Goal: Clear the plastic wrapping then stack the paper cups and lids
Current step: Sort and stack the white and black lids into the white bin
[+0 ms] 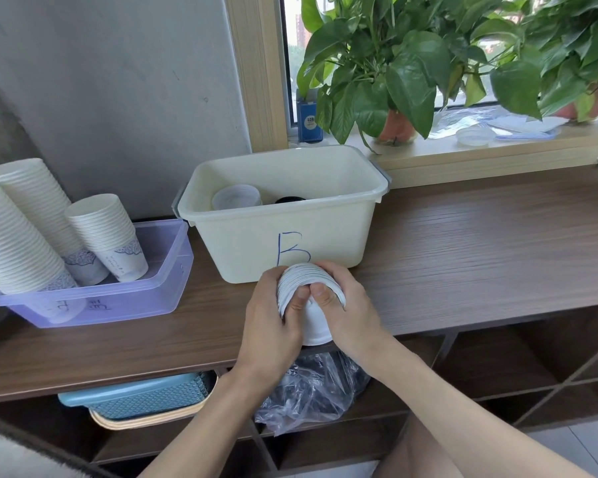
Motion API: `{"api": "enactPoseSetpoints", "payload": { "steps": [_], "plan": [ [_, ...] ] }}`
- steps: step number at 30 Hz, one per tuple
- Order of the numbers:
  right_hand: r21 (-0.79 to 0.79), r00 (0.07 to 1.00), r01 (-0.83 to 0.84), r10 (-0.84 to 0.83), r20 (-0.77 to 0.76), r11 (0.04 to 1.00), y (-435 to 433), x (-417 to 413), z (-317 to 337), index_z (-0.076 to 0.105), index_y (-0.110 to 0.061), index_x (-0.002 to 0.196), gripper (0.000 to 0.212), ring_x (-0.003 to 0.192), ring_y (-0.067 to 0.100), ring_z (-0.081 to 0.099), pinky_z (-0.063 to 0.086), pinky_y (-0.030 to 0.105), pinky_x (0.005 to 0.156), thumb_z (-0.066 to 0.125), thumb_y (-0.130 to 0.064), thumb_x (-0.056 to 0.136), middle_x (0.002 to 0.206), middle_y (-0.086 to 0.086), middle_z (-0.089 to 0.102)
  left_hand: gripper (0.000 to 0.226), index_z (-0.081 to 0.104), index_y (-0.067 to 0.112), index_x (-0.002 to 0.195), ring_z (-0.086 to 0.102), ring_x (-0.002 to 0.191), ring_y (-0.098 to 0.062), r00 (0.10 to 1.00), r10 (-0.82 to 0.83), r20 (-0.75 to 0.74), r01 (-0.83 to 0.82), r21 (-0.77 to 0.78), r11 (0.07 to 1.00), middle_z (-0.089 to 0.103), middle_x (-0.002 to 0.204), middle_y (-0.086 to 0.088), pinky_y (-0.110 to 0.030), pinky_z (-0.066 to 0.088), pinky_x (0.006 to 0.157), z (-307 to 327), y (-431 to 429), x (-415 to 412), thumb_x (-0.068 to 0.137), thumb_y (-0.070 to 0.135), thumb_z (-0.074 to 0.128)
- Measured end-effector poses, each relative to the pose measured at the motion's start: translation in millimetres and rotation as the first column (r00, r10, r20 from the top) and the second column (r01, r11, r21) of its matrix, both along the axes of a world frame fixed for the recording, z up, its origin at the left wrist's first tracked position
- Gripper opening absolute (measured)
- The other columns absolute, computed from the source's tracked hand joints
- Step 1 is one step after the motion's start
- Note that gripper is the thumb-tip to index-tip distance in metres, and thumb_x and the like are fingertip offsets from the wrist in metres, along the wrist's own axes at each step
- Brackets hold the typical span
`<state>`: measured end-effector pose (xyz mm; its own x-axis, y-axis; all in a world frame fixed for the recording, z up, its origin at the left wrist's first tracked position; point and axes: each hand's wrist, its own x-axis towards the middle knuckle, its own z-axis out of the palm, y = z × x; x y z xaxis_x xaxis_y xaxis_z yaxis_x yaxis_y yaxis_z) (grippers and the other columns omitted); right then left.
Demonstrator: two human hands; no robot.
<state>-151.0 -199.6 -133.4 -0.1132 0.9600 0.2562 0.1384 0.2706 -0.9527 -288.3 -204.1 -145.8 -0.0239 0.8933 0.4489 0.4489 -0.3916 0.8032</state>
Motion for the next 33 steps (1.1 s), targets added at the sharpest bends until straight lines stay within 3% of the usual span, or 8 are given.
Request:
{"api": "enactPoseSetpoints", "payload": {
  "steps": [3,6,8,10,13,16,21,33],
  "plan": [
    [-0.029,0.999,-0.054,0.054,-0.005,0.998,2,4,5,0.053,-0.028,0.122,0.041,0.106,-0.009,0.055,0.039,0.011,0.093,0.057,-0.048,0.087,0.116,-0.015,0.062,0.058,0.049,0.019,0.126,0.058,0.108,-0.003,1.000,0.021,0.005,-0.021,-0.011,1.000,0.062,0.115,0.006,-0.014,0.043,0.088,2,0,2,0.089,0.062,0.041],
    [-0.070,0.994,-0.110,0.109,-0.018,0.992,4,5,7,0.053,-0.031,0.127,0.047,0.114,-0.001,0.057,0.043,0.023,0.101,0.057,-0.054,0.087,0.121,-0.013,0.064,0.054,0.047,0.025,0.123,0.057,0.106,0.006,0.990,0.022,0.141,-0.014,-0.061,0.998,0.061,0.115,0.016,-0.009,0.041,0.085,8,-1,3,0.086,0.063,0.041],
    [-0.071,0.994,-0.111,0.110,-0.007,0.991,4,5,8,0.051,-0.027,0.133,0.060,0.117,0.002,0.057,0.043,0.032,0.105,0.057,-0.059,0.082,0.124,-0.011,0.064,0.060,0.048,0.024,0.124,0.058,0.106,0.010,0.979,-0.020,0.201,0.041,-0.100,0.994,0.061,0.116,0.016,-0.006,0.042,0.083,12,0,-2,0.081,0.066,0.045],
    [-0.044,0.994,-0.110,0.110,0.002,0.993,2,5,9,0.051,-0.026,0.133,0.053,0.118,0.005,0.057,0.043,0.034,0.105,0.061,-0.050,0.087,0.125,-0.009,0.063,0.070,0.050,0.022,0.129,0.057,0.108,0.012,0.971,-0.072,0.227,0.106,-0.145,0.984,0.062,0.120,0.016,-0.003,0.042,0.083,13,0,-7,0.076,0.068,0.050],
    [-0.014,0.994,-0.108,0.109,0.018,0.994,-2,6,10,0.051,-0.029,0.132,0.040,0.120,0.005,0.055,0.042,0.031,0.105,0.061,-0.031,0.093,0.125,-0.012,0.062,0.079,0.048,0.020,0.137,0.056,0.113,0.010,0.970,-0.105,0.218,0.141,-0.160,0.977,0.062,0.126,0.015,-0.003,0.041,0.087,12,1,-11,0.072,0.065,0.057],
    [-0.009,0.993,-0.114,0.114,0.011,0.993,-3,6,9,0.050,-0.031,0.133,0.044,0.121,0.003,0.054,0.042,0.028,0.105,0.061,-0.037,0.091,0.126,-0.013,0.062,0.082,0.047,0.018,0.141,0.054,0.118,0.009,0.981,-0.090,0.170,0.113,-0.127,0.985,0.059,0.131,0.012,-0.004,0.040,0.092,10,3,-10,0.076,0.066,0.056],
    [-0.045,0.987,-0.158,0.157,-0.021,0.987,-6,3,13,0.049,-0.044,0.118,0.031,0.112,-0.010,0.054,0.039,0.004,0.088,0.059,-0.038,0.089,0.115,-0.029,0.063,0.072,0.055,0.014,0.129,0.060,0.108,0.005,0.984,-0.007,0.180,0.021,-0.077,0.997,0.065,0.119,0.009,-0.009,0.044,0.088,7,3,-4,0.080,0.066,0.048],
    [-0.059,0.991,-0.128,0.126,-0.044,0.990,-2,-2,0,0.045,-0.035,0.119,0.035,0.105,-0.007,0.056,0.041,0.009,0.090,0.062,-0.018,0.093,0.117,-0.014,0.059,0.043,0.052,0.018,0.110,0.057,0.091,0.016,0.990,0.106,0.097,-0.102,-0.045,0.994,0.061,0.098,0.017,-0.003,0.040,0.073,5,0,1,0.087,0.054,0.051]
  ]
}}
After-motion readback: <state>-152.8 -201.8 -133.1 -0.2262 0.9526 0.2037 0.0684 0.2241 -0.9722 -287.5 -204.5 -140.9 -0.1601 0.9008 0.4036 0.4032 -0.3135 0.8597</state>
